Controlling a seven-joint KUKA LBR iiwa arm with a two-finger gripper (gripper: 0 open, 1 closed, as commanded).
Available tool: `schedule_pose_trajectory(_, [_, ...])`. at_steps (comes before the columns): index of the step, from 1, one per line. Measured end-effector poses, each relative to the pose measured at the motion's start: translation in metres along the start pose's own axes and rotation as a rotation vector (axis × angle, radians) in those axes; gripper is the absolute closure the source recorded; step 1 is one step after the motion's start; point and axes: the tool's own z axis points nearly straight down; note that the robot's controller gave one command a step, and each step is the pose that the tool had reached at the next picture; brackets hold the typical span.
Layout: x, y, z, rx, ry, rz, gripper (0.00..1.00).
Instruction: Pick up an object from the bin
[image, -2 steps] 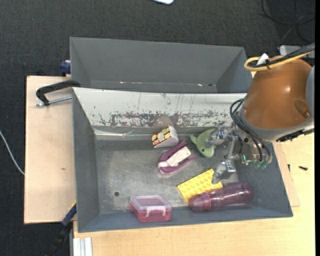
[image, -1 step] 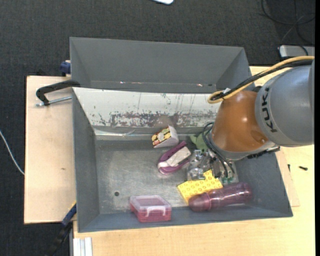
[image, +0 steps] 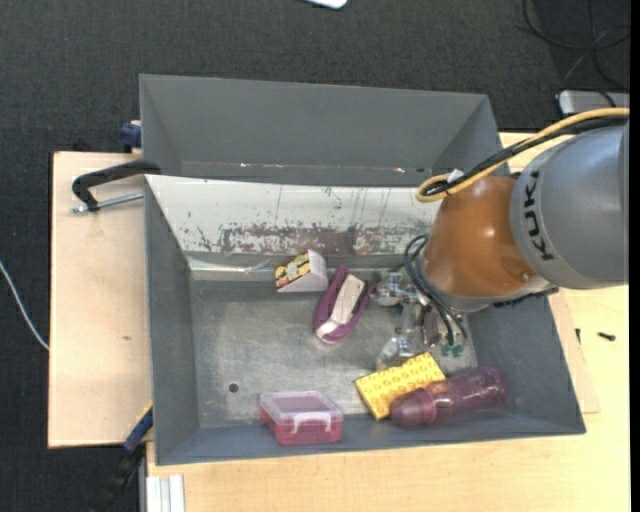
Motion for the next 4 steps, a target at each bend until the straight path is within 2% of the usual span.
schedule_pose_trajectory(1, [0.001,0.0,0.0,0.0,0.003,-0.001,0.0])
schedule_pose_trajectory(2, [0.023,0.006,-0.001,-0.001,0.048,-0.047,0.0])
schedule_pose_trajectory(3, [0.029,0.01,-0.049,-0.001,0.056,-0.026,0.0])
schedule_pose_trajectory(4, [0.024,-0.043,-0.027,-0.005,0.052,-0.173,0.0])
